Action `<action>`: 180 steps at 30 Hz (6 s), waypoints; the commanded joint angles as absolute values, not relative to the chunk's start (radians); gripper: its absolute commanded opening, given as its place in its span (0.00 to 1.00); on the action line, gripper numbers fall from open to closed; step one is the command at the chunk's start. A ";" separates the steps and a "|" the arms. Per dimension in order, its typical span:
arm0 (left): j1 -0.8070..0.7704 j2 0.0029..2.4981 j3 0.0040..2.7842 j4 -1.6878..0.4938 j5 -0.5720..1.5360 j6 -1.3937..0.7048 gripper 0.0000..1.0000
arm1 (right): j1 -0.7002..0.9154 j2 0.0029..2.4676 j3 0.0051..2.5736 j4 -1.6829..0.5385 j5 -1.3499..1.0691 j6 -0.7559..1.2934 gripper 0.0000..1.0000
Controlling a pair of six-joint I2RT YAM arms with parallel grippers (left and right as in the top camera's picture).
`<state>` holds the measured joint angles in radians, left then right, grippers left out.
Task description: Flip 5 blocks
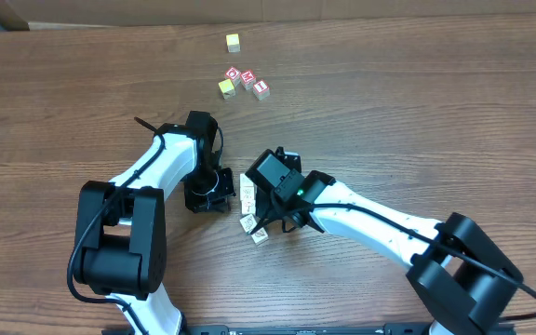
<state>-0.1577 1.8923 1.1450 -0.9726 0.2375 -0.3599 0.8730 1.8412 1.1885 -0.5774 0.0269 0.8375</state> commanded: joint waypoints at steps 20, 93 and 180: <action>-0.165 1.888 1.138 -0.957 0.263 -0.336 0.04 | 0.881 1.927 1.182 -0.491 -0.135 0.786 0.05; -0.218 1.888 1.134 -1.103 0.263 -0.310 0.04 | 0.881 1.925 1.186 -0.587 -0.123 0.887 0.05; -0.156 1.721 1.245 -0.903 0.168 -0.374 0.04 | 1.054 1.842 1.132 -0.555 -0.069 1.240 0.04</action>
<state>-0.1555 1.7187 1.2331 -0.9012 0.1814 -0.3649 1.0542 1.8709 1.1385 -0.5686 -0.0891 1.2209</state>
